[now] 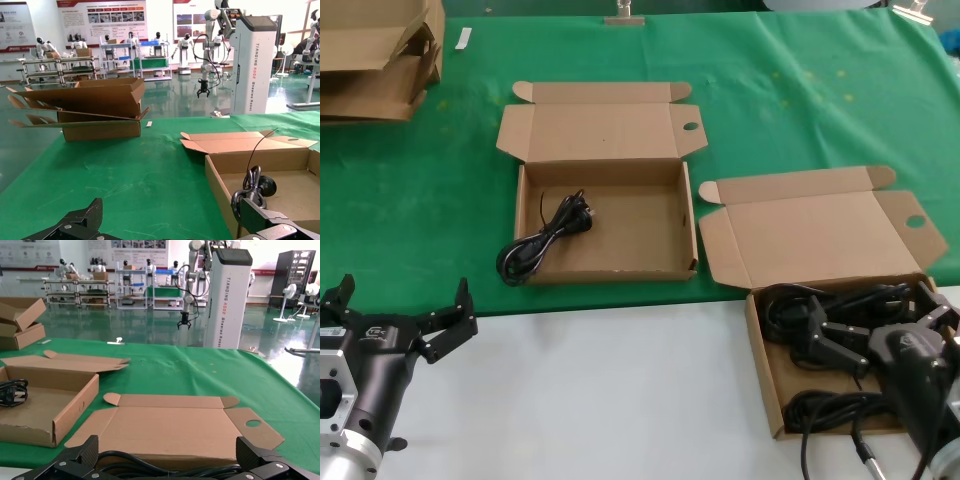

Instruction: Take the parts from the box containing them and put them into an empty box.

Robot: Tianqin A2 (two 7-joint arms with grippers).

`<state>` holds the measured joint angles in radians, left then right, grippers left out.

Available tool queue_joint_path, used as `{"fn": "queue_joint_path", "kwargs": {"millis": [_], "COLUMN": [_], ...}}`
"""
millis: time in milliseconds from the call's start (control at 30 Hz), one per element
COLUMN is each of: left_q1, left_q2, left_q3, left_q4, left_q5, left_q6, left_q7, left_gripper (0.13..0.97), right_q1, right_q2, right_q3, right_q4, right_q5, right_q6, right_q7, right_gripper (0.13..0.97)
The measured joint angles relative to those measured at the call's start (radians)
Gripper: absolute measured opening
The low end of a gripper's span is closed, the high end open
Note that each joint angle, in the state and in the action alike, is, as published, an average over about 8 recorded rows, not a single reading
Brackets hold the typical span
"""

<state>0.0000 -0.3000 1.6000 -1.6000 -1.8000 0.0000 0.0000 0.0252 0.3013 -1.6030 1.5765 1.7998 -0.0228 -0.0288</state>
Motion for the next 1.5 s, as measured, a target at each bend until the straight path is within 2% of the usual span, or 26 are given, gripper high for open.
{"fn": "queue_joint_path", "kwargs": {"millis": [1500], "left_q1": [0.000], "left_q2": [0.000], "left_q3": [0.000], "left_q4": [0.000], "left_q5": [0.000], "left_q6": [0.000], "left_q7": [0.000], "left_gripper": [0.966], "right_q1": [0.000], "right_q2": [0.000], "right_q3": [0.000], "right_q4": [0.000], "right_q5": [0.000], "right_q6": [0.000], "right_q7": [0.000], "right_gripper": [0.966]}}
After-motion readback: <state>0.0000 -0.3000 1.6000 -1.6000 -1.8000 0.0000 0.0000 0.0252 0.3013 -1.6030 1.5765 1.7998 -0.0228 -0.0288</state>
